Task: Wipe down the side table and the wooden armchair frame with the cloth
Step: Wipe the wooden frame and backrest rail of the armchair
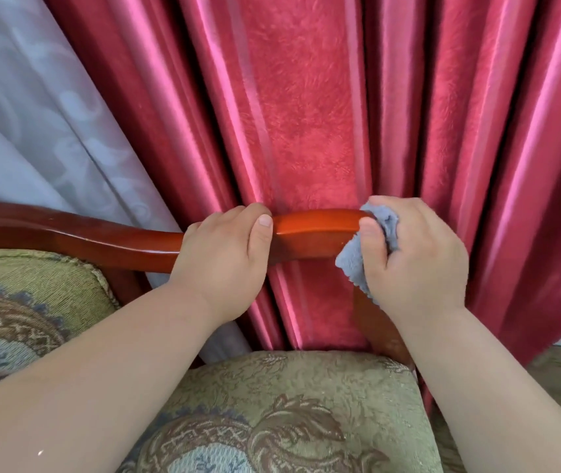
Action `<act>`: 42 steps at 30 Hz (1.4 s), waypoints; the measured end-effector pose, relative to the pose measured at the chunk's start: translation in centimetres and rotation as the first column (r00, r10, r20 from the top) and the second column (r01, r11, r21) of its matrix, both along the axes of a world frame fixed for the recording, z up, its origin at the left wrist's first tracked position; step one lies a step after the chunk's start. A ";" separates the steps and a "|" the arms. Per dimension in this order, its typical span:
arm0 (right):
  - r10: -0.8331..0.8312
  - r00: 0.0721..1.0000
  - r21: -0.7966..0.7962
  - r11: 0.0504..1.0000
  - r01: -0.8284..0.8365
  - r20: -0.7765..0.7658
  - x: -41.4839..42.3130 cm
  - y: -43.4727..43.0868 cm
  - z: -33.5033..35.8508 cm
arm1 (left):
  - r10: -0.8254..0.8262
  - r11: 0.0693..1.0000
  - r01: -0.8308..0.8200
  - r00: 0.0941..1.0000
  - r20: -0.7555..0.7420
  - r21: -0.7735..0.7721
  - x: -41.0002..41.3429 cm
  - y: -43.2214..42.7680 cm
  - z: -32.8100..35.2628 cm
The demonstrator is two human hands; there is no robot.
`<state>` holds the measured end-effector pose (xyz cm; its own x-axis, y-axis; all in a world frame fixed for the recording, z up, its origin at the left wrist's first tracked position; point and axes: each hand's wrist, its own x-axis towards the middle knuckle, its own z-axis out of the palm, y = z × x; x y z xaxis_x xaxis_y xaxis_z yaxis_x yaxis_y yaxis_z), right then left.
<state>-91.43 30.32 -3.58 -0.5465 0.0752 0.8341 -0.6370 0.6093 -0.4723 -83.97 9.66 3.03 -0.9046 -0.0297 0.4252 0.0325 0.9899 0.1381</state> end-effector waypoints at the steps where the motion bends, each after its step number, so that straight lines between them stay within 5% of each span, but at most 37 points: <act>1: -0.068 0.997 0.028 0.997 0.069 -0.043 0.1 -0.8 0.2 | -0.008 1.000 0.008 1.000 0.013 0.012 -0.1 -0.2 0.1; 6: -0.076 0.947 0.302 0.937 0.175 -0.311 -0.3 -2.5 1.8 | -0.043 0.999 0.043 0.999 0.004 0.033 -0.6 -0.7 -0.1; 12: 0.047 0.955 0.527 0.842 0.121 -0.294 -0.3 -3.0 2.7 | -0.064 0.997 0.065 0.998 -0.027 0.030 -0.5 -0.7 -0.4; 19: -0.140 0.977 0.077 0.989 0.129 0.161 0.3 0.0 0.8 | -0.033 0.999 0.033 0.999 0.013 0.004 -0.1 -0.4 0.0; 22: -0.235 0.970 0.234 0.941 0.244 -0.066 0.2 -1.2 2.2 | -0.038 0.999 0.038 0.999 0.012 -0.005 -0.1 -0.4 0.0; 24: -0.128 0.960 0.473 0.849 0.236 -0.248 0.0 -2.4 3.5 | -0.037 0.999 0.037 0.999 -0.004 -0.004 -0.3 -0.5 -0.1; 26: 0.004 0.994 0.672 0.738 0.069 -0.106 -0.1 -4.5 4.4 | -0.037 0.999 0.036 0.999 -0.020 -0.008 -0.4 -0.5 -0.3; 32: -0.004 0.986 0.525 0.846 0.092 -0.168 0.2 -2.8 3.2 | -0.041 0.999 0.041 0.999 -0.029 0.003 -0.2 -0.6 -0.4; 38: -0.014 0.992 0.266 0.964 -0.020 0.124 0.7 0.7 2.1 | -0.028 0.999 0.027 0.998 -0.053 -0.026 -0.1 -0.4 -0.4; 42: -0.020 0.997 0.369 0.928 0.048 -0.080 0.1 -0.9 2.3 | -0.025 0.999 0.022 0.998 -0.065 -0.035 -0.3 -0.5 -0.7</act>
<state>-91.28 29.40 -1.31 -0.4857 -0.2287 0.8437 -0.6367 0.7539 -0.1622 -84.24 9.13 2.37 -0.8751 0.0069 0.4839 0.0635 0.9929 0.1008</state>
